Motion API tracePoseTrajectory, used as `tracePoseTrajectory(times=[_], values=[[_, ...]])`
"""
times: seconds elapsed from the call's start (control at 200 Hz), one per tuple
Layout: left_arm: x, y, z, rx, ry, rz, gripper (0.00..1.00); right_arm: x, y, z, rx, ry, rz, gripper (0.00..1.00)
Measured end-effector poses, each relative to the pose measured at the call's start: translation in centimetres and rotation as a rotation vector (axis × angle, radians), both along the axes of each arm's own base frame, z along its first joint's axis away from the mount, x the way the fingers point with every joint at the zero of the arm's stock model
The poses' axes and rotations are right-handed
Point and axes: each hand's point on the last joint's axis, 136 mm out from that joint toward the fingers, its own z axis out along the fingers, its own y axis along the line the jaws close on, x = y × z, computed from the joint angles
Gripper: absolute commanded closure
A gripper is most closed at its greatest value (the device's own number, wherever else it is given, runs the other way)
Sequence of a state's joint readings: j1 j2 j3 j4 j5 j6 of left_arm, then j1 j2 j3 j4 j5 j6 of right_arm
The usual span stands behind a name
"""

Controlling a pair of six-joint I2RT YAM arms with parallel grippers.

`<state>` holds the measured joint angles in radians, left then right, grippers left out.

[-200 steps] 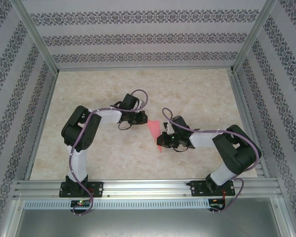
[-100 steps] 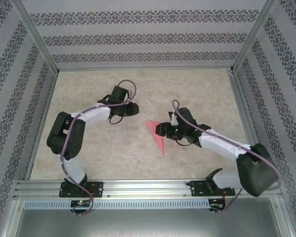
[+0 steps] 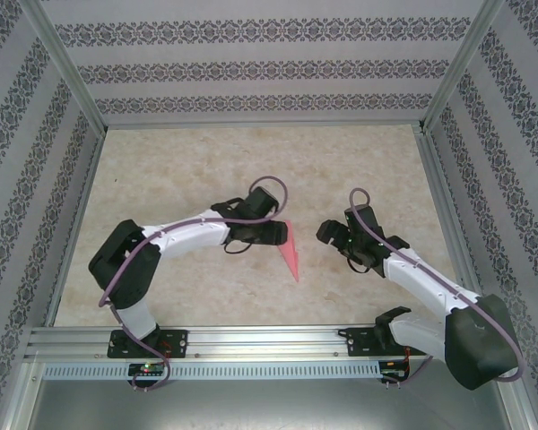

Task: Fold a paper plane with a square sheet of paper (pick it up from the middle)

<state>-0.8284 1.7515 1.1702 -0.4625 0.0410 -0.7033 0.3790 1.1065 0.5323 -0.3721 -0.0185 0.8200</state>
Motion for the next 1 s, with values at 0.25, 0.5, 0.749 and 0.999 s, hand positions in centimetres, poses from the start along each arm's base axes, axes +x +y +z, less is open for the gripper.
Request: tracePoseTrajectory(times=[0.25, 0.5, 0.749, 0.999], values=[[-0.1, -4.0, -0.4, 0.143, -0.050, -0.018, 0.21, -0.9, -2.3, -0.7, -0.045, 0.002, -0.073, 0.02], [0.1, -3.2, -3.0, 0.265, -0.015, 0.014, 0.35, -1.3, -3.3, -1.0, -0.048, 0.000, -0.111, 0.02], [0.2, -2.2, -2.5, 0.279, -0.031, 0.055, 0.53, -1.5, -3.4, -1.2, -0.048, 0.005, -0.115, 0.03], [0.2, -1.6, -1.6, 0.267, -0.045, 0.092, 0.71, -1.5, -3.4, -1.2, -0.048, 0.006, -0.116, 0.03]])
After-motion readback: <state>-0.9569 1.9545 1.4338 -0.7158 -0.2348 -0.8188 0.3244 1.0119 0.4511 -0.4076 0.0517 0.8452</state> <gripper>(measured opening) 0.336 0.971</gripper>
